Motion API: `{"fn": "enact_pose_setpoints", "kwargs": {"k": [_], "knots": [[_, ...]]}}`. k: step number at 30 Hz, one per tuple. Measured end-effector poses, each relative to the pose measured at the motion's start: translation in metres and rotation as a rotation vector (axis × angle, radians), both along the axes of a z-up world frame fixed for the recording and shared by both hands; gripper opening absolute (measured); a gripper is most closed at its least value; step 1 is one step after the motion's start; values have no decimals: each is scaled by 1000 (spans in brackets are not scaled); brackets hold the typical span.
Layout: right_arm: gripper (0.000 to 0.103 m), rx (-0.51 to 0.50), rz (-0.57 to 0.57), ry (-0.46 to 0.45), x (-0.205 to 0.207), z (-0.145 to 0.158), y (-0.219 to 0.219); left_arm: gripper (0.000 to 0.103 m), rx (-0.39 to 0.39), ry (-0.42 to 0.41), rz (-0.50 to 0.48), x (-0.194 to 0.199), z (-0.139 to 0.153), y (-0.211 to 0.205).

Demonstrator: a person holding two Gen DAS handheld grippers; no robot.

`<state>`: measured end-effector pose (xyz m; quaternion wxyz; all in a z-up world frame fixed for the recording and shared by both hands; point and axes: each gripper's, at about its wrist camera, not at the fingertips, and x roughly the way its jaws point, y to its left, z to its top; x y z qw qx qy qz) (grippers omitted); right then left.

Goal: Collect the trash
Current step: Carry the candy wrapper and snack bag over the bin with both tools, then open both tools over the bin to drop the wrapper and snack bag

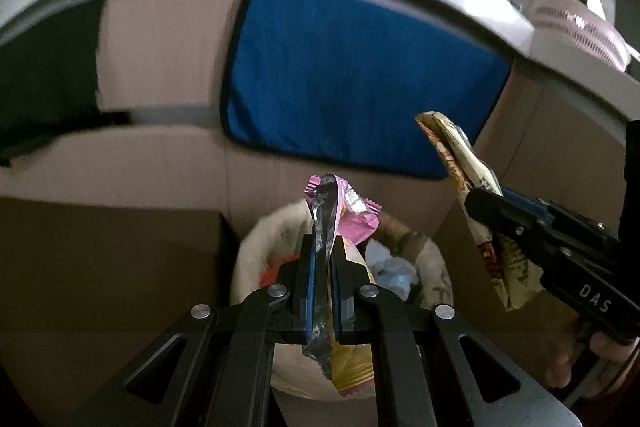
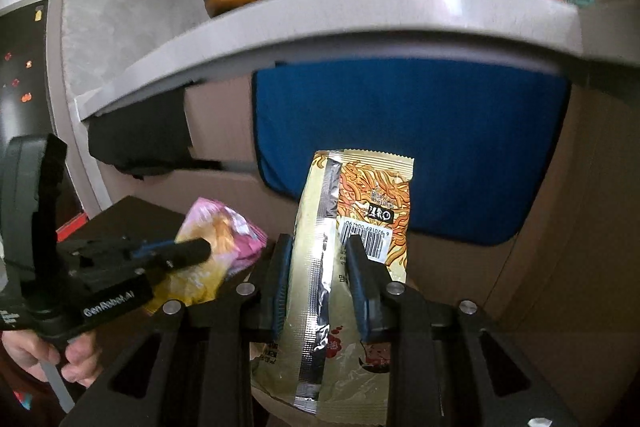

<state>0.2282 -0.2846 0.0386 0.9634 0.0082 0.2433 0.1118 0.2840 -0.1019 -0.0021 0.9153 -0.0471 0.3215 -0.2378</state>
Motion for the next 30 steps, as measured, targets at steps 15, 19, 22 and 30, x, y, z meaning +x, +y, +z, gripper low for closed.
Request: {"fn": "enact_pose_setpoints", "kwargs": {"k": [15,19,22,30], "knots": [[26,87,-8,172,47,-58,-18,7,-14,162,-27,50,-51,-15],[27,99,-11,206,59,-69,-20,13,-9,214,-39,60,-65,-17],[27,119,-11,230,69,-76,-21,14,-32,251,-47,66,-73,-13],[29,145,5,311,87,-99,-13,47,-118,187,-31,58,-49,16]]}}
